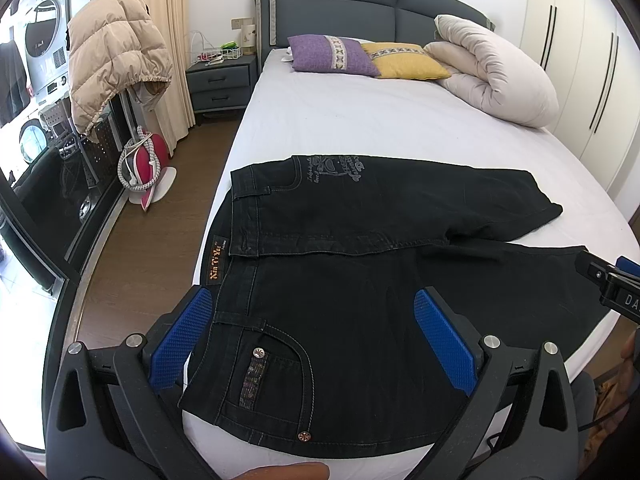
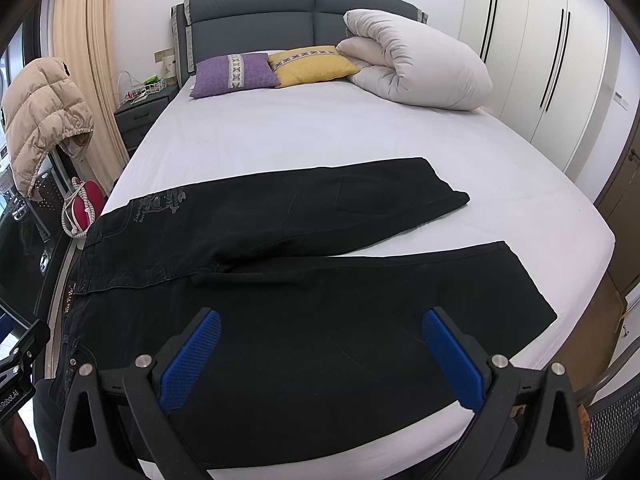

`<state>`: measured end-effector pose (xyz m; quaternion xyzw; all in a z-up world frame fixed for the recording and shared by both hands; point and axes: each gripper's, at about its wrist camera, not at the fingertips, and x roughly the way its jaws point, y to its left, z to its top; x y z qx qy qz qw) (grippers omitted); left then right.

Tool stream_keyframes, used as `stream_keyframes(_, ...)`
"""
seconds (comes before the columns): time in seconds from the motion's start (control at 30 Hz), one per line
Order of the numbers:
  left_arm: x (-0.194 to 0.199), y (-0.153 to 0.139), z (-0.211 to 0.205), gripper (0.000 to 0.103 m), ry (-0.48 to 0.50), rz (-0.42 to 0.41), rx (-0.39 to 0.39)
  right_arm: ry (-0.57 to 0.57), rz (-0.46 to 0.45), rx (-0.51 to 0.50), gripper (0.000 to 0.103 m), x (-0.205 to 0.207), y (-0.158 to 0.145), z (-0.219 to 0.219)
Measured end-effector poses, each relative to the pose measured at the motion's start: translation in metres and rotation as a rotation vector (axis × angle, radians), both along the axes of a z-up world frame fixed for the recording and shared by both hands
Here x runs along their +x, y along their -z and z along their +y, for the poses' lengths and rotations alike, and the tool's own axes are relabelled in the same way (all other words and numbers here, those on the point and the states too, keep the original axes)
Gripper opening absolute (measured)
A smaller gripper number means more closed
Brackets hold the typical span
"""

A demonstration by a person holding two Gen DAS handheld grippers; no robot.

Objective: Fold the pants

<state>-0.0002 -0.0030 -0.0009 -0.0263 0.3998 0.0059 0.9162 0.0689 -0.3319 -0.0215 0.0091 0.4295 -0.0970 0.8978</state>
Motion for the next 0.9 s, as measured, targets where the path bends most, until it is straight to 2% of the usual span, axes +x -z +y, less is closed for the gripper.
stream_keyframes(0.57,0.000,0.008,-0.012,0.103,0.001,0.016,-0.017,-0.003,0.002,0.003,0.103,-0.001,0.002,0.002)
stream_keyframes(0.9,0.006,0.012,0.005,0.103,0.009,0.043,-0.104,-0.014,0.012,0.002,0.103,0.001,0.006,0.008)
